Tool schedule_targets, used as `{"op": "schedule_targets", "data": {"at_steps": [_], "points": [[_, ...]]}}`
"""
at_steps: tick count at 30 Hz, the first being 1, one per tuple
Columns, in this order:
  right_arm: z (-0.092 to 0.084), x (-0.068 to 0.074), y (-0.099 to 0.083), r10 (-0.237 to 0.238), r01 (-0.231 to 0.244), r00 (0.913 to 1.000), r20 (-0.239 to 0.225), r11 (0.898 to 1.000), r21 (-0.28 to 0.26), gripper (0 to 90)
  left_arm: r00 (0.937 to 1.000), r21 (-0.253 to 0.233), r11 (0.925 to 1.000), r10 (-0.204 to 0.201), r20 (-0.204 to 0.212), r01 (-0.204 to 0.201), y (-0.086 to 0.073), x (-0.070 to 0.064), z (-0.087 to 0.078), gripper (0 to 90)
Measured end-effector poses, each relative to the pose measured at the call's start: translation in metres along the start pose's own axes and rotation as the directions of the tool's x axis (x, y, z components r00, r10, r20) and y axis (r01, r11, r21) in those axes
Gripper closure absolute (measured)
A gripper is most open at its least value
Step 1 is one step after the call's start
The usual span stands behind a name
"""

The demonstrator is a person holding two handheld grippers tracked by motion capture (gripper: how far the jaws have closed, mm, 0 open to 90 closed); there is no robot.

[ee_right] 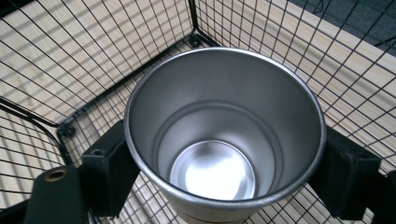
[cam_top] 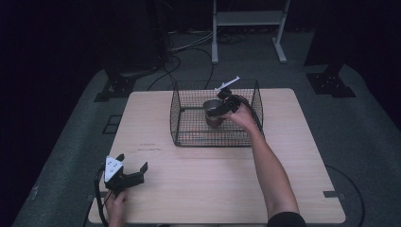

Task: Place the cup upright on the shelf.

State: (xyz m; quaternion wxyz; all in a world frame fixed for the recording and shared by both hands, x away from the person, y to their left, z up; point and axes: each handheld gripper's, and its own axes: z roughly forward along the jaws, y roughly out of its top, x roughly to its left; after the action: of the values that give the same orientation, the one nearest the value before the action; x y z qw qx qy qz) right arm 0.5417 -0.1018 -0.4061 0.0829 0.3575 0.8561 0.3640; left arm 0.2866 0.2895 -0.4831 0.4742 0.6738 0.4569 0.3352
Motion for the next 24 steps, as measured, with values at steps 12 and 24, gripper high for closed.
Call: {"op": "schedule_targets", "data": {"at_steps": [12, 24], "points": [[0.008, -0.008, -0.004, 0.025, -0.025, 0.9997, 0.009, 0.999, 0.041, 17.8, 1.0, 0.001, 1.0, -0.006, -0.002, 0.006, 0.0, 0.001, 0.0, 0.0], [0.013, -0.004, -0.005, 0.005, -0.006, 1.0, 0.008, 0.997, 0.073, 17.7, 1.0, 0.001, 1.0, -0.006, 0.001, 0.006, 0.0, 0.001, 0.0, 0.0]]}}
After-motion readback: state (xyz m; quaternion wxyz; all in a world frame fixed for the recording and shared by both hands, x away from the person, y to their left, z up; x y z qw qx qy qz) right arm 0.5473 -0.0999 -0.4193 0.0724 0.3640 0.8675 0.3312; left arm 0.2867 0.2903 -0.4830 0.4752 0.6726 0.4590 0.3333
